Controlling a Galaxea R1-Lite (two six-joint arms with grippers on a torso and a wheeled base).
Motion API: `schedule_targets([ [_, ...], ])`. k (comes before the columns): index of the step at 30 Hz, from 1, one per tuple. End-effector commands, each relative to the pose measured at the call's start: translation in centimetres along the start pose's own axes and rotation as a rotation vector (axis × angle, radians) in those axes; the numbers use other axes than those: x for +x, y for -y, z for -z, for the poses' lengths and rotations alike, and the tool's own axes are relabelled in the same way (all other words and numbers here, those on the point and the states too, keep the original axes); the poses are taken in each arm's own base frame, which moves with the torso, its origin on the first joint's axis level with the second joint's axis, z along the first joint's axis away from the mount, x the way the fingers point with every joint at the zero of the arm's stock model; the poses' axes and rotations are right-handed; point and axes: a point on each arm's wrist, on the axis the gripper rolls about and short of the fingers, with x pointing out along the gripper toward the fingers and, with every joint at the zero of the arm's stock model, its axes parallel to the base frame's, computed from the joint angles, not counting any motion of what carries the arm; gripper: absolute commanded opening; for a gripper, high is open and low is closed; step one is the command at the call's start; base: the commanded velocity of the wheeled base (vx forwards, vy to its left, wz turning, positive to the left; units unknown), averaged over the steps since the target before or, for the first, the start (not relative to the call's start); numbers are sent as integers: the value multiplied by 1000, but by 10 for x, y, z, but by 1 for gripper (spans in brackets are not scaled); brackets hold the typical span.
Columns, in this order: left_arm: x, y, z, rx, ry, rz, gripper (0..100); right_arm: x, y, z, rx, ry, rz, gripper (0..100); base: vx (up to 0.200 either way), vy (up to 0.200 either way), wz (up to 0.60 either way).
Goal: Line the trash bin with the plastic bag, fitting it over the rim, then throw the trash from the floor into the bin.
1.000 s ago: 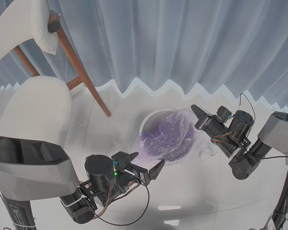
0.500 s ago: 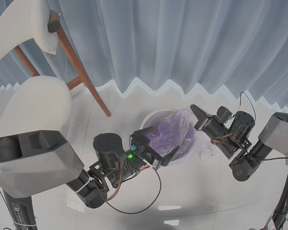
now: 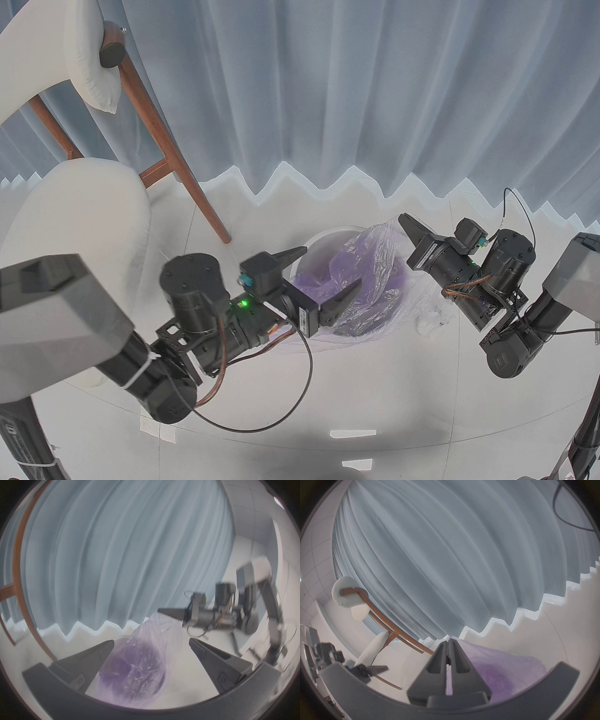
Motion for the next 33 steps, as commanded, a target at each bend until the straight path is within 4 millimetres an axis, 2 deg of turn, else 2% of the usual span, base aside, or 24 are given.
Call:
schedule_targets([
  [1, -93, 30, -114, -739, 122, 119, 100, -2, -1, -3, -2, 9, -2, 0, 0, 0, 0],
  [2, -97, 33, -108, -877, 98, 126, 100, -2, -1, -3, -2, 9, -2, 0, 0, 0, 0],
  [3, -102, 36, -102, -942, 71, 128, 100, -2, -1, -3, -2, 7, -3, 0, 0, 0, 0],
  [4, -102, 36, -102, -942, 71, 128, 100, -2, -1, -3, -2, 7, -3, 0, 0, 0, 0],
  [5, -110, 37, -84, -889, 20, 126, 100, -1, -1, -3, -4, 6, -1, 0, 0, 0, 0],
  [6, -110, 37, -82, -873, 14, 129, 100, -2, -1, -3, -4, 6, 0, 0, 0, 0, 0],
  [9, -102, 35, -42, -644, -109, 116, 100, -1, 0, -1, -8, 3, 0, 0, 0, 0, 0],
  [10, -105, 34, -33, -548, -141, 106, 100, -1, 0, 0, -9, -1, 2, 0, 0, 0, 0],
  [11, -105, 34, -31, -531, -147, 104, 100, -1, 0, 0, -9, -1, 2, 0, 0, 0, 0],
  [12, -107, 30, -5, -287, -239, 66, 100, -1, 1, 0, -10, -2, 4, 0, 0, 0, 0],
  [14, -100, 24, 24, -72, -320, 25, 100, -1, 2, 0, -12, -1, 7, 0, 0, 0, 0],
  [15, -92, 20, 32, -5, -315, 6, 100, -1, 2, 0, -12, -1, 8, 0, 0, 0, 0],
  [16, -89, 18, 33, 9, -307, 1, 100, -1, 2, 0, -12, -1, 8, 0, 0, 0, 0],
  [18, -59, 13, 28, 61, -126, -12, 100, -1, 3, 0, -12, -2, 9, 0, 0, 0, 0],
  [20, -41, 9, 23, 74, -84, 0, 100, -2, 2, 1, -12, -4, 8, 0, 0, 0, 0],
  [21, -39, 8, 21, 77, -76, 2, 100, -2, 2, 1, -13, -4, 8, 0, 0, 0, 0],
  [22, -27, 3, 16, 89, -27, 15, 100, -2, 2, 1, -12, -4, 8, 0, 0, 0, 0],
  [23, -20, 2, 20, 85, -26, 15, 100, -2, 2, 0, -12, -3, 7, 0, 0, 0, 0],
  [26, -20, 2, 20, 85, -26, 15, 100, -2, 2, 0, -12, -3, 7, 0, 0, 0, 0],
  [27, -8, 1, 49, 83, -85, -20, 100, -3, 1, -2, -12, 4, 6, 0, 0, 0, 0],
  [33, 0, 10, 82, 123, -161, -27, 100, -2, 2, -1, -12, 1, 8, 0, 0, 0, 0],
])
